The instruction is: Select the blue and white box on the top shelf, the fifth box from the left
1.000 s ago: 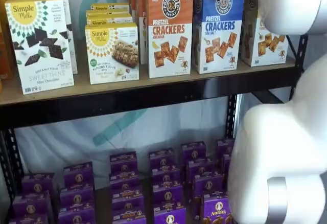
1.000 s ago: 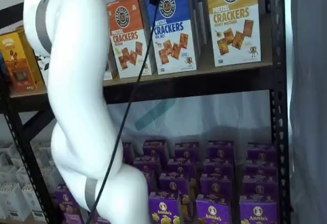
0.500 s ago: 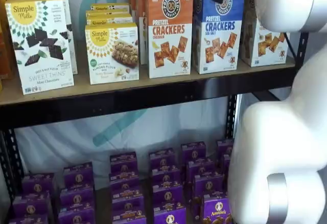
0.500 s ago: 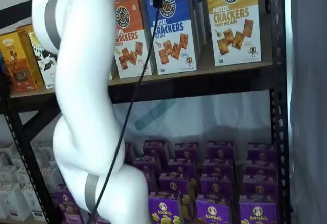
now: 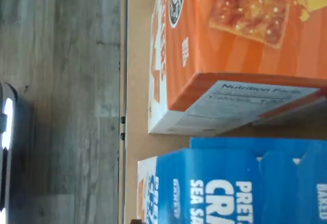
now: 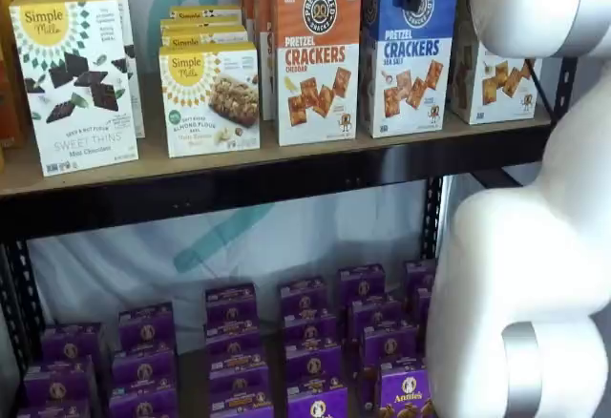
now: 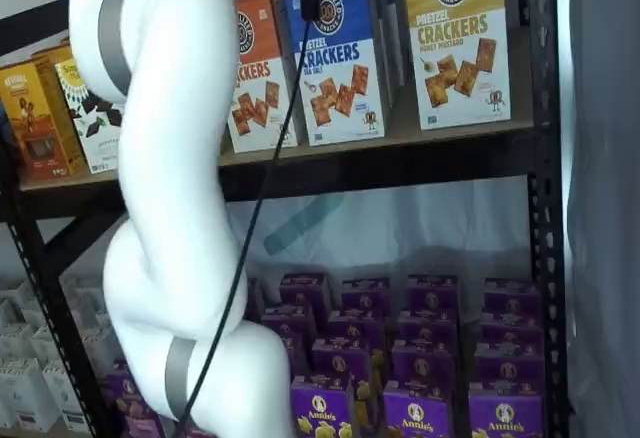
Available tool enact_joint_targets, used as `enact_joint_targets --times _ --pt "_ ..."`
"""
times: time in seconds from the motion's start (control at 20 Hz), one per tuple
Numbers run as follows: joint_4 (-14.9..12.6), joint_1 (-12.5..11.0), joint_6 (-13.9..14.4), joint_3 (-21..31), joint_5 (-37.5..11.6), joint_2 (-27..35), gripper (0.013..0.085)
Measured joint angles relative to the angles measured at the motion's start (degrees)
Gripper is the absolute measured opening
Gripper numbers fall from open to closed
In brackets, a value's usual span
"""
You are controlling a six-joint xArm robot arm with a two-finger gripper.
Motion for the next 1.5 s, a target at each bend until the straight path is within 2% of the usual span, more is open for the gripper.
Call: enact_joint_targets --times 0.35,0.7,0.8,0.85,0.95,1.0,1.05,1.3,1.35,1.4,1.5 --pt "-2.83 1.49 0.44 -0.47 1.07 0.91 0.085" --pt "-3.21 1.65 0.46 -0.55 1.38 1.24 0.085" --pt "-3.17 1.59 0.4 -0.39 1.27 1.14 0.077" --pt "-3.14 1.56 0.38 -0.34 1.23 1.11 0.077" --pt "-3.09 1.46 0.3 -0.29 1.2 1.05 0.069" --pt "-3.08 1.43 0.27 -0.26 1.17 1.02 0.069" --pt "-3.08 1.37 0.22 -0.29 1.19 1.02 0.065" --pt "-2.98 1.08 -0.02 -0.2 1.05 0.89 0.065" --pt "-2.96 1.01 -0.09 -0.23 1.08 0.89 0.061" --pt "-2.97 0.97 -0.13 -0.27 1.13 0.88 0.061" --pt "-3.01 0.9 -0.2 -0.33 1.26 0.88 0.053"
